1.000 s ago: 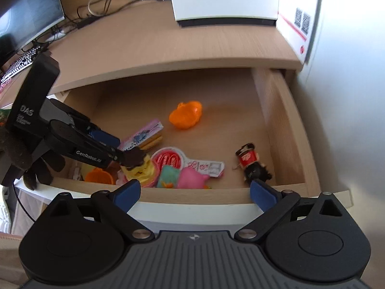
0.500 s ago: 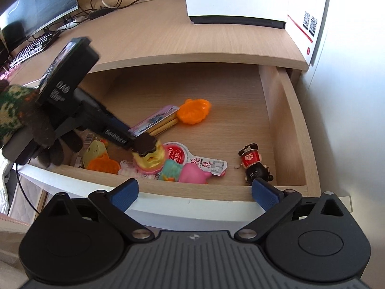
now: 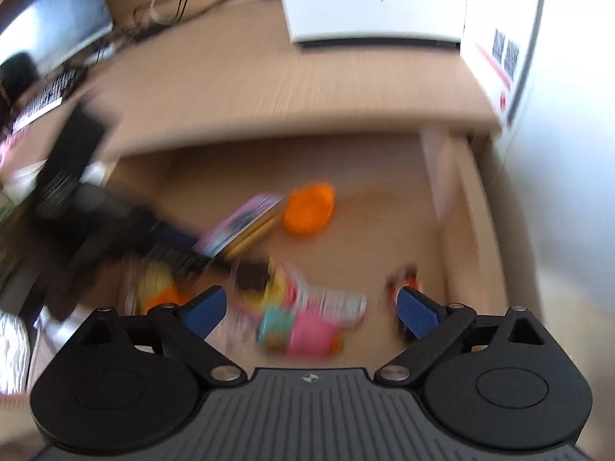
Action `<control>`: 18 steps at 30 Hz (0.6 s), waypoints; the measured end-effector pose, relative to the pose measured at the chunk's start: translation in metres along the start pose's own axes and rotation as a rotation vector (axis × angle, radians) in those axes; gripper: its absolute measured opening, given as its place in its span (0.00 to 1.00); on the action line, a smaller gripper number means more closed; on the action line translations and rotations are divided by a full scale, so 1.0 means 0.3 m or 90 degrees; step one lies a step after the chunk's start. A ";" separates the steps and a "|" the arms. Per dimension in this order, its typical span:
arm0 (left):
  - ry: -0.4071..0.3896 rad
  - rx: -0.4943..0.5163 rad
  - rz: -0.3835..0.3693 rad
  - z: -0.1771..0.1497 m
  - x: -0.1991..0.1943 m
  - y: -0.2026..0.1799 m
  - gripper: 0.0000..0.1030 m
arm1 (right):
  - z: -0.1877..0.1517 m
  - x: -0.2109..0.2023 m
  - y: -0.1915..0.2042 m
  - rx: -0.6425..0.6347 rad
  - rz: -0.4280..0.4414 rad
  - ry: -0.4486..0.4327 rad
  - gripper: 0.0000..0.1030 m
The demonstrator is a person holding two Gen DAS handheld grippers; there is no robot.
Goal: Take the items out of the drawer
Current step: 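Lift the candy packet with the left tool while the right tool grasps an orange cup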
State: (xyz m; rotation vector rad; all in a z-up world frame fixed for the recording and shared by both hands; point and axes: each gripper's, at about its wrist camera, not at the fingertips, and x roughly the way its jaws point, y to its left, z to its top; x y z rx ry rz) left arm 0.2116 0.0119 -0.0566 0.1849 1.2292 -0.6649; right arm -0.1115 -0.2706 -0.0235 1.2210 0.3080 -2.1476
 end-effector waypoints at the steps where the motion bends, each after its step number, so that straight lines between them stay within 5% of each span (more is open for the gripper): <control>1: -0.013 -0.011 -0.003 -0.016 -0.042 0.006 0.46 | 0.035 0.024 -0.003 -0.004 0.004 0.001 0.93; 9: -0.101 -0.084 0.001 -0.162 -0.269 0.021 0.46 | 0.218 0.356 0.044 -0.069 0.003 0.076 0.86; 11: -0.115 -0.096 0.000 -0.191 -0.295 0.029 0.46 | 0.234 0.438 0.057 -0.085 -0.011 0.104 0.79; 12: -0.119 -0.104 -0.002 -0.202 -0.304 0.036 0.46 | 0.240 0.473 0.056 -0.083 -0.014 0.119 0.67; 13: -0.123 -0.110 -0.004 -0.209 -0.311 0.040 0.46 | 0.245 0.503 0.051 -0.075 -0.012 0.137 0.43; 18: -0.155 -0.095 0.006 -0.186 -0.335 0.029 0.46 | 0.254 0.436 0.045 -0.044 0.004 0.116 0.43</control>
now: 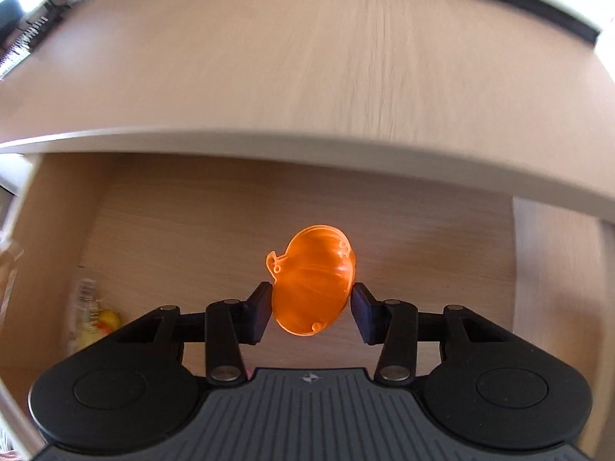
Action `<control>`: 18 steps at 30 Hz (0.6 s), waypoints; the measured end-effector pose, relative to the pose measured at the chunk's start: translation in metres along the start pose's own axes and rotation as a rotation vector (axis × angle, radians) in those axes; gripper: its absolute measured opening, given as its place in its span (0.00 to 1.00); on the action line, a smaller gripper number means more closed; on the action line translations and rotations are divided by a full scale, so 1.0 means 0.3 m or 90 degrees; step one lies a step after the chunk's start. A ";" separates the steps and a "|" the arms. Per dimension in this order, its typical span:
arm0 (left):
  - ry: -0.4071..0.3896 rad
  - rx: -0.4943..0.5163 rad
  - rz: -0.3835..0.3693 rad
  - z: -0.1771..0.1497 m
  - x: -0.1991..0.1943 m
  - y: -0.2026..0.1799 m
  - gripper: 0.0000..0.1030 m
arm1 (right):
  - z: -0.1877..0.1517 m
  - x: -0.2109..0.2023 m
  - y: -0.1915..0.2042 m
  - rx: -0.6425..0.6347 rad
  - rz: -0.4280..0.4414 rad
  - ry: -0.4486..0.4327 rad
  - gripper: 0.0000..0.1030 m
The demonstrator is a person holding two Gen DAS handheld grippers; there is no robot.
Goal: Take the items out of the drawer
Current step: 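Lift the candy packet with the left tool while the right tool grasps an orange cup, then release the packet on the desktop with the left tool while the right tool lifts the cup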
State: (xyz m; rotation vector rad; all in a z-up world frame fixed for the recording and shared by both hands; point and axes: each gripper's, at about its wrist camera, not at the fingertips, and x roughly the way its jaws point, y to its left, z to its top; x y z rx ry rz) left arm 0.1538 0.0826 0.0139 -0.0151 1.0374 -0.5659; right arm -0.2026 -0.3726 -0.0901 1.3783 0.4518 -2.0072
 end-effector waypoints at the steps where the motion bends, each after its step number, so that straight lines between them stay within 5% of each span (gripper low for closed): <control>1: -0.011 0.008 -0.002 0.027 0.010 -0.022 0.47 | -0.012 -0.039 0.002 0.005 -0.001 -0.014 0.43; 5: -0.063 0.045 -0.003 0.171 0.073 -0.067 0.47 | -0.077 -0.194 0.011 0.034 -0.008 -0.069 0.43; 11: -0.105 0.036 0.057 0.459 0.297 -0.103 0.47 | -0.137 -0.367 0.018 0.043 -0.026 -0.140 0.43; 14: -0.089 0.012 0.093 0.516 0.436 -0.101 0.48 | -0.137 -0.425 -0.021 0.062 -0.046 -0.154 0.43; 18: -0.098 0.031 0.109 0.527 0.451 -0.096 0.48 | -0.184 -0.446 -0.068 0.079 -0.080 -0.162 0.43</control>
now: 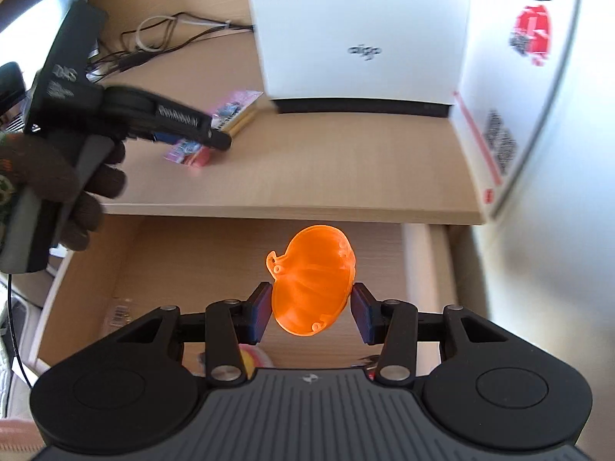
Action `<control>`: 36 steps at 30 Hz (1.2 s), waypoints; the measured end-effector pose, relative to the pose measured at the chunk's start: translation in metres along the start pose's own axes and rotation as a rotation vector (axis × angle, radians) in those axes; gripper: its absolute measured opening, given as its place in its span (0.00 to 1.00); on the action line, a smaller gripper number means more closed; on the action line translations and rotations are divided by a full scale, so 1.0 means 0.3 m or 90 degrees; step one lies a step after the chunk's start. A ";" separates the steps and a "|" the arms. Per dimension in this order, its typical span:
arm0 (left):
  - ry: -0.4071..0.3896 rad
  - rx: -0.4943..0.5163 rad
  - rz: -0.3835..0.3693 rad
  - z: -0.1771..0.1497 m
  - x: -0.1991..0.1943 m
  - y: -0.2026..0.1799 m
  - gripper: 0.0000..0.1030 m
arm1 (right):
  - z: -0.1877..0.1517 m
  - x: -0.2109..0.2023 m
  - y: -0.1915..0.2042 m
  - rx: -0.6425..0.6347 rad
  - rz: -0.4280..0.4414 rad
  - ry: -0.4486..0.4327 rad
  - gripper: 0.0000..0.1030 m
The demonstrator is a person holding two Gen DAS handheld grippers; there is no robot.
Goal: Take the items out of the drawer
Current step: 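Release the packet on the desktop with the left tool while the right tool lifts the cup, then set the orange cup on the desktop by the white case, open right tool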
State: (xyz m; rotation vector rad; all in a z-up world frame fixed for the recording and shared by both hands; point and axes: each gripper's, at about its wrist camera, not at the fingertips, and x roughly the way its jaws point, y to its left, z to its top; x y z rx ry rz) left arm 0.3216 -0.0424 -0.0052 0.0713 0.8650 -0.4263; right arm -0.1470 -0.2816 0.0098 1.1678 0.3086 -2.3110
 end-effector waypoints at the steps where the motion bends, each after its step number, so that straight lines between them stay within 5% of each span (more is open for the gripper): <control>1: -0.006 -0.006 -0.003 0.001 -0.007 0.002 0.48 | 0.005 -0.004 -0.012 0.006 -0.006 -0.003 0.43; 7: -0.096 -0.036 -0.007 -0.021 -0.170 0.034 0.47 | 0.069 0.002 -0.004 -0.005 -0.025 -0.048 0.43; 11: -0.095 -0.044 -0.017 -0.103 -0.289 0.068 0.47 | 0.170 0.064 0.033 -0.037 -0.023 -0.073 0.43; 20: 0.090 0.021 -0.063 -0.369 -0.358 0.108 0.47 | 0.377 0.272 0.063 -0.045 -0.026 -0.058 0.43; 23: 0.143 0.039 -0.051 -0.435 -0.351 0.115 0.47 | 0.399 0.299 0.050 -0.029 -0.018 -0.045 0.55; 30: 0.227 -0.027 -0.068 -0.487 -0.299 0.157 0.47 | 0.382 0.239 0.035 0.006 -0.029 -0.068 0.58; 36: 0.279 -0.021 -0.082 -0.492 -0.277 0.141 0.46 | 0.286 0.084 0.011 0.042 -0.019 -0.093 0.61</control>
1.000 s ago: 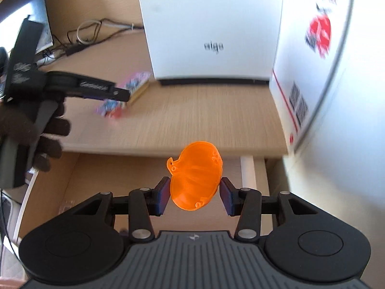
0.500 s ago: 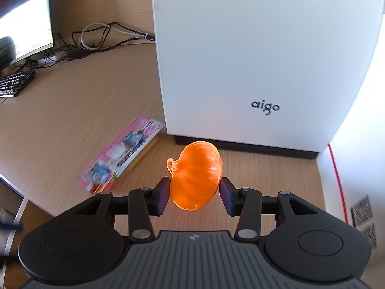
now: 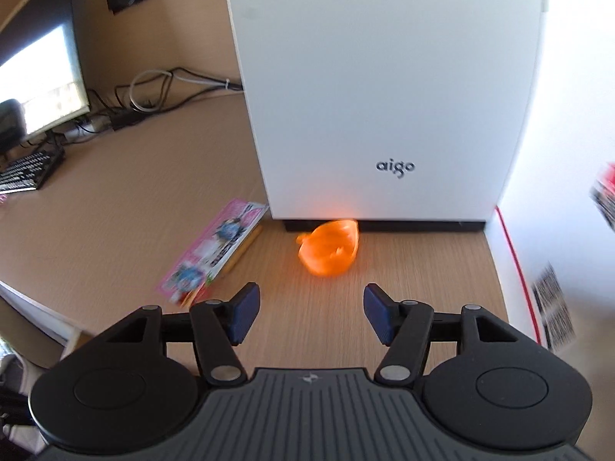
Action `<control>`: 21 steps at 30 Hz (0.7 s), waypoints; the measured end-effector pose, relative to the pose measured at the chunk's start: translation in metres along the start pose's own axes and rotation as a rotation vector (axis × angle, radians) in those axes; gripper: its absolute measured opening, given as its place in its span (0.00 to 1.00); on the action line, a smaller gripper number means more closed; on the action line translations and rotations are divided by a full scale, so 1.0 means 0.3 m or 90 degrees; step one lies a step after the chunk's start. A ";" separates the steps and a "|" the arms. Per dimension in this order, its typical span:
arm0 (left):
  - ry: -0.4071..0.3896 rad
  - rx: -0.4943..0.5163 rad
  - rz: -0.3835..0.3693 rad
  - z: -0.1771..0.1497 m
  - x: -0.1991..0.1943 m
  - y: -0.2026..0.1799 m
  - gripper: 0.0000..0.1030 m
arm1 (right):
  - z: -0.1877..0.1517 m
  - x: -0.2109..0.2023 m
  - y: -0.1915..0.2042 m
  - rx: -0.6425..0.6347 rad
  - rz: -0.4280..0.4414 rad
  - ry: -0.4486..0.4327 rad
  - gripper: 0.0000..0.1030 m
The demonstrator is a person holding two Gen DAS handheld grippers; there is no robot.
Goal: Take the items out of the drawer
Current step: 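Set the orange cup on the desktop by the white case, open right tool, then grasp the second orange cup in the drawer with the left tool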
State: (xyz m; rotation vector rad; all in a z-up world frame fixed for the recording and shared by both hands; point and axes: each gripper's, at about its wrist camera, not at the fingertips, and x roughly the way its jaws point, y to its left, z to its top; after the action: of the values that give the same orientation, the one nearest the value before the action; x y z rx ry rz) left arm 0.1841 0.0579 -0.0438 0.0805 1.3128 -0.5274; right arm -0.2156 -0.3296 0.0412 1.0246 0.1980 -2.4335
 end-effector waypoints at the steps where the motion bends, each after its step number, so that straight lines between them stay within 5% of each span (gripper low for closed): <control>1: 0.015 -0.016 -0.008 0.004 0.005 0.000 0.46 | -0.022 -0.029 -0.008 0.006 -0.002 -0.001 0.62; 5: 0.076 -0.120 -0.071 0.020 0.077 0.034 0.46 | -0.116 -0.090 -0.022 0.006 -0.017 0.016 0.62; 7: 0.097 -0.145 -0.066 0.027 0.117 0.032 0.46 | -0.158 -0.093 -0.019 0.009 -0.031 0.033 0.63; 11: 0.088 -0.071 -0.001 0.034 0.143 -0.016 0.46 | -0.232 -0.120 -0.048 0.017 -0.056 0.057 0.63; 15: 0.114 -0.033 -0.039 0.031 0.169 -0.049 0.46 | -0.276 -0.140 -0.093 0.039 -0.081 0.068 0.62; 21: 0.172 0.008 -0.007 0.038 0.261 -0.120 0.44 | -0.303 -0.133 -0.122 0.060 -0.094 0.090 0.62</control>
State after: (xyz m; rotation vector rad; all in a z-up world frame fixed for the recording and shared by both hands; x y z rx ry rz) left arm 0.1916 -0.0028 -0.1053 0.1605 1.5742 -0.5477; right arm -0.1521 -0.2542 0.0031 1.2650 0.2157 -2.5237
